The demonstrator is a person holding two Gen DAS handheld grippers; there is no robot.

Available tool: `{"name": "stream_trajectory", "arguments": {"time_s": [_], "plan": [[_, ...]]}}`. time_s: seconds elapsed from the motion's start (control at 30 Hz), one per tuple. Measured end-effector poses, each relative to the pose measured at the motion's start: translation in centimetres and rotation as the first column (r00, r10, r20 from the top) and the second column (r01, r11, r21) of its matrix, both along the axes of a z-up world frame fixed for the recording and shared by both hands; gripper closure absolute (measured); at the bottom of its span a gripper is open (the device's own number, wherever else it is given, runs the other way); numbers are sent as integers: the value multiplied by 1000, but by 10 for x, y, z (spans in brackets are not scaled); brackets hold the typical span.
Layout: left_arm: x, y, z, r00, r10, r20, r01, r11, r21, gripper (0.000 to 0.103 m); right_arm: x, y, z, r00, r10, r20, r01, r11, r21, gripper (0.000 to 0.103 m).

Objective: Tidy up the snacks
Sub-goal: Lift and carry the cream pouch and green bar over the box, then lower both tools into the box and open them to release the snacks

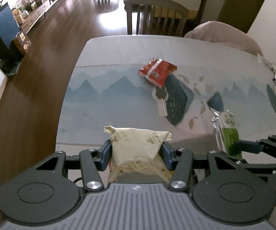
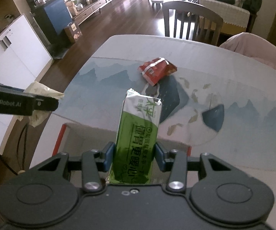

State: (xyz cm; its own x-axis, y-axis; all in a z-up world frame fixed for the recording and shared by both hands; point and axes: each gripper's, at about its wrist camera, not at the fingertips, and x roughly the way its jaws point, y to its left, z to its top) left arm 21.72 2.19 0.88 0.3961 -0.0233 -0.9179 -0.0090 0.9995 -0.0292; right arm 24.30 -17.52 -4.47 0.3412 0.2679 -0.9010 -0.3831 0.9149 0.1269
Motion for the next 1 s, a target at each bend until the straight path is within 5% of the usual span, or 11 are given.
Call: {"name": "stream_trajectory", "arguments": {"time_s": [0.57,1.0], "plan": [[-67,-29,-41,990,-55,-127,53,998,-26,50,-50,-5,-27,994,32,-102,-32,999,9,60],[-62,-44,-109,977,-18,-211,8,999,-49,50,-66,-4,-85,984,22,-177,-36,996,-78,60]]}}
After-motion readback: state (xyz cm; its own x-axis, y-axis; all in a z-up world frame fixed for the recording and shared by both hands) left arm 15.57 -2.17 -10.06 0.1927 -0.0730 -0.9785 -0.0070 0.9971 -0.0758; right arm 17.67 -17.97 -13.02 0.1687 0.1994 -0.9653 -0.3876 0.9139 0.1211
